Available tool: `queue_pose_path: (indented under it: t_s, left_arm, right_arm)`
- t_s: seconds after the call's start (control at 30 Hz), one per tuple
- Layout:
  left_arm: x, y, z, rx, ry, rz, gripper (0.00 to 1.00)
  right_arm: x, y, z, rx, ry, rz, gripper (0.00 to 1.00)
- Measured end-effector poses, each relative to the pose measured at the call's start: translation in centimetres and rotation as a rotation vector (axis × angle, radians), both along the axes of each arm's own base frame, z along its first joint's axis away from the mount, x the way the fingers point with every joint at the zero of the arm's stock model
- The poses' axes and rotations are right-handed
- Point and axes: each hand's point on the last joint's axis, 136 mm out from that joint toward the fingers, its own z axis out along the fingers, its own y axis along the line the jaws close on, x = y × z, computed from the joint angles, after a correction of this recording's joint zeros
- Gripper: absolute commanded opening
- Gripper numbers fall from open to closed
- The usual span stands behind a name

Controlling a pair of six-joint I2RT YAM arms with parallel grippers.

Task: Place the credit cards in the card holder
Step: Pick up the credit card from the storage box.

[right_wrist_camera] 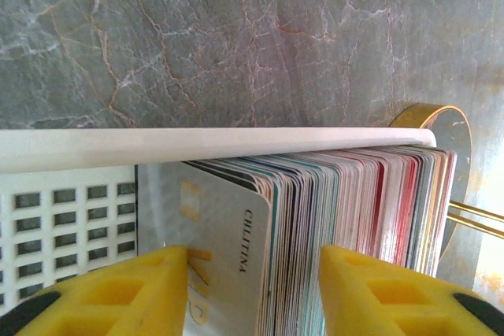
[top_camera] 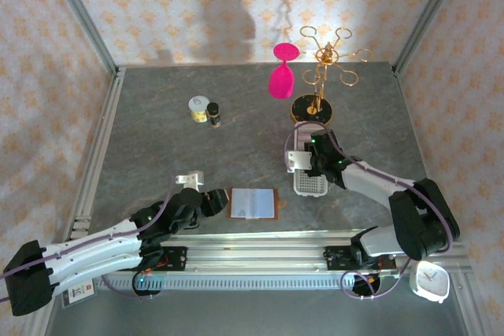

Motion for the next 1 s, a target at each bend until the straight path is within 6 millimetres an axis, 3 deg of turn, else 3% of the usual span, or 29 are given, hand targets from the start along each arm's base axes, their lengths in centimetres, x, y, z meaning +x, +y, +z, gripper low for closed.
queue_pose_path:
  t_s: [0.53,1.0]
  left_arm:
    - [-0.16,-0.31,-0.23,-0.005,0.01,-0.015,0.58]
    - [-0.25,-0.4,-0.62,0.002,0.024,-0.02,0.58]
  right_arm:
    - [-0.36,-0.09,0.35,0.0,0.003,0.005,0.21]
    - [-0.37,-0.11,0.57,0.005,0.0,-0.001,0.16]
